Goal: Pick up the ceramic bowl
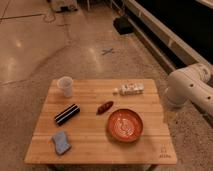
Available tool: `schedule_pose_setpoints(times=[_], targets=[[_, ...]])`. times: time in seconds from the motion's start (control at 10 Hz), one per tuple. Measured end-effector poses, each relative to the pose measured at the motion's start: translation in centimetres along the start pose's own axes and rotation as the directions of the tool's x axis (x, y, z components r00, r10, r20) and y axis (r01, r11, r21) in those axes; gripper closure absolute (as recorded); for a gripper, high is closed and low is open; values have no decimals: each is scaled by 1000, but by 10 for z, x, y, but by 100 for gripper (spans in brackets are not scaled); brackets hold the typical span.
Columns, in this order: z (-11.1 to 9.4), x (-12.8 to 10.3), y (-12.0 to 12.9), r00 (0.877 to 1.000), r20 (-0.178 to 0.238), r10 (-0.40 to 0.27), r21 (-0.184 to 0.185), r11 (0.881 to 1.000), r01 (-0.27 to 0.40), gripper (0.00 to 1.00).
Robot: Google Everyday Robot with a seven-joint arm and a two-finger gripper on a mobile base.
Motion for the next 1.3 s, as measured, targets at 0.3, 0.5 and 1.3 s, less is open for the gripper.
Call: schedule_pose_setpoints(times=[0.3,0.5,1.3], targets=[[0,0,0,1000,0,0,0,1000,0,35],[1,0,1,1000,-2,-2,-1,1000,2,35],[78,-48,24,976,16,-218,16,976,218,35]])
